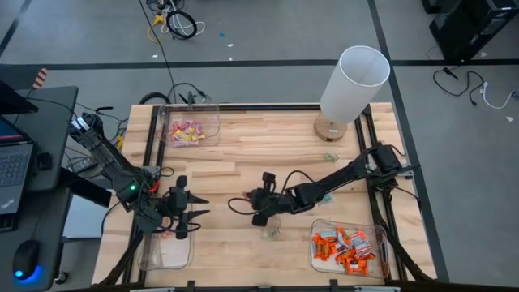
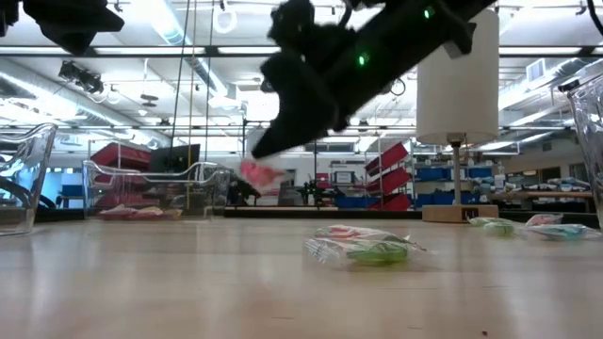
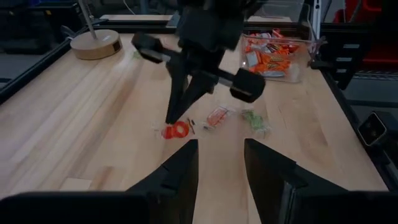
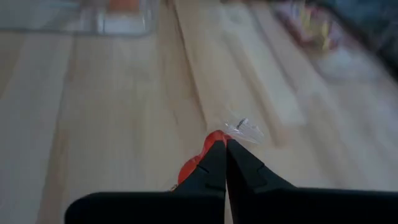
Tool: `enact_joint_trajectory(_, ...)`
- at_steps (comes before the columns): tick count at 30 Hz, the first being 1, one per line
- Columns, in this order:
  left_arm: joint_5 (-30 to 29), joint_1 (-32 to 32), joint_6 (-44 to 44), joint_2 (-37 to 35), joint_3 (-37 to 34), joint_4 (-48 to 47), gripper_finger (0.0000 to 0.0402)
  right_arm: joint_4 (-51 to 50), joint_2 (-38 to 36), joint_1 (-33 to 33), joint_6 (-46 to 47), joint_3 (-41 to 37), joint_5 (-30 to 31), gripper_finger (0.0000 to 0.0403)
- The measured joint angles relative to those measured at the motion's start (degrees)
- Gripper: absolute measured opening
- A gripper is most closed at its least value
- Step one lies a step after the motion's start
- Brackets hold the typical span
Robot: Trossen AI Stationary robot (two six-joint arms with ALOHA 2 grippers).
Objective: Sort candy
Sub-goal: Put the orange gummy into the bottom left transparent bin
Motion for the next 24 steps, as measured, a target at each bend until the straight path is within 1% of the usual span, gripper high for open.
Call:
enact_joint_trajectory(3, -0.5, 0.0, -0.5, 0.0, 0.0, 0.1, 0.0132, 2.1, -1.3, 0.1, -5.4, 0.0, 1.0, 0.0)
enact_joint_trajectory(6, -0.6, 0.0, -1.8, 0.8, 0.0, 0.9, 0.0132, 5.1, -2.3, 0.9, -12.8, 0.0, 2.5, 0.0)
enact_joint_trajectory(10, -1.9, 0.6, -1.7, 3.4, -0.1, 5.0, 0.0132, 10.5, -2.9, 2.5, -24.0, 0.0, 4.0, 0.0)
enact_joint_trajectory(13, -1.9, 3.0, -1.4, 6.0, -0.1, 6.9, 0.0137, 14.4, -2.9, 3.3, -32.5, 0.0, 4.2, 0.0)
enact_joint_trajectory(17, -1.9, 8.0, -2.1, 8.7, -0.1, 7.6, 0.015, 18.6, -2.9, 3.8, -41.6, 0.0, 4.3, 0.0)
enact_joint_trajectory(22, 0.3, 12.5, -3.1, 9.8, -0.1, 8.2, 0.0168, 19.0, -2.9, 3.7, -48.4, 0.0, 4.5, 0.0)
enact_joint_trajectory(24, 1.9, 13.7, -3.0, 10.0, -0.1, 9.0, 0.0174, 19.1, -2.9, 3.5, -50.1, 0.0, 6.3, 0.0)
